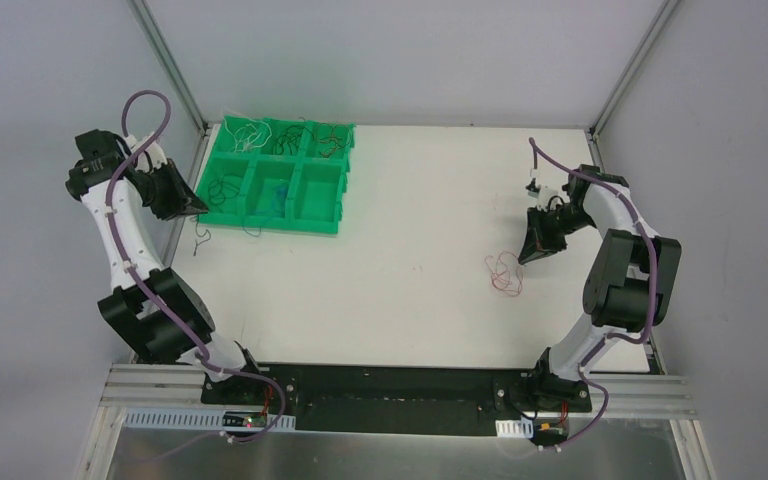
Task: Untangle the cables
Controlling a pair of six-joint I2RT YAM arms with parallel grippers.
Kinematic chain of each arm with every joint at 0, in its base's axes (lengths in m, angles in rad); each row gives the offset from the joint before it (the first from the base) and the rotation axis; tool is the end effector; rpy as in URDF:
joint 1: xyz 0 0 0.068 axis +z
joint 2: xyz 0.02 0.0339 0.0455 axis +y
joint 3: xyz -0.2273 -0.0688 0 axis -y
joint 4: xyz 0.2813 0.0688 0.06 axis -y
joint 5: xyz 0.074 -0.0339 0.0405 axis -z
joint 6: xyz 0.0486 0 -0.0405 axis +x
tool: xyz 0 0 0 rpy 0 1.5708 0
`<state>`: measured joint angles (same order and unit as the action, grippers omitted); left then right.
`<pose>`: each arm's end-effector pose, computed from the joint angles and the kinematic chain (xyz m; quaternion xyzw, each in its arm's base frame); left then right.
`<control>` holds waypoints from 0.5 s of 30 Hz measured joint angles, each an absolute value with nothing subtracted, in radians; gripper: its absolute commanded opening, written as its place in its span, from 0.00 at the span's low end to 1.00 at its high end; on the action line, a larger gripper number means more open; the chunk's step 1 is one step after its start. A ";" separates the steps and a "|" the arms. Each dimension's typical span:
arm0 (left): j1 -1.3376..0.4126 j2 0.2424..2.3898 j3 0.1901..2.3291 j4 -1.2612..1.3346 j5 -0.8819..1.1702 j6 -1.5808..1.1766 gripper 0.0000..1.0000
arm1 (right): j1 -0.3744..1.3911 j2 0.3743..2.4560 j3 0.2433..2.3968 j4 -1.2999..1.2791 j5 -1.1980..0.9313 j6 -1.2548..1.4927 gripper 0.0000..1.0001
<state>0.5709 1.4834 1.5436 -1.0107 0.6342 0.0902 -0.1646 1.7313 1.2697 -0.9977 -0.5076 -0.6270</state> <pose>0.3043 0.1612 0.3247 -0.1230 0.9015 -0.1867 0.3707 0.3470 -0.0337 0.1506 -0.2351 0.9375 0.2105 0.1464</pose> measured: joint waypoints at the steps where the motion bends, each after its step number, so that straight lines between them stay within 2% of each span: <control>1: 0.571 1.507 1.554 -1.008 0.624 0.086 0.00 | -0.165 1.731 1.270 -0.997 -0.508 -0.625 0.00; 6: 0.571 1.611 1.625 -1.004 0.588 0.072 0.00 | -0.165 1.731 1.254 -0.980 -0.508 -0.618 0.00; 15: 0.555 1.903 1.926 -0.972 0.582 0.044 0.00 | -0.165 1.731 1.245 -0.976 -0.505 -0.603 0.00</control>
<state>0.5552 1.9034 1.9259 -0.9718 0.5823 0.0441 -0.1646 1.7309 1.2453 -0.9756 -0.5045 -0.6029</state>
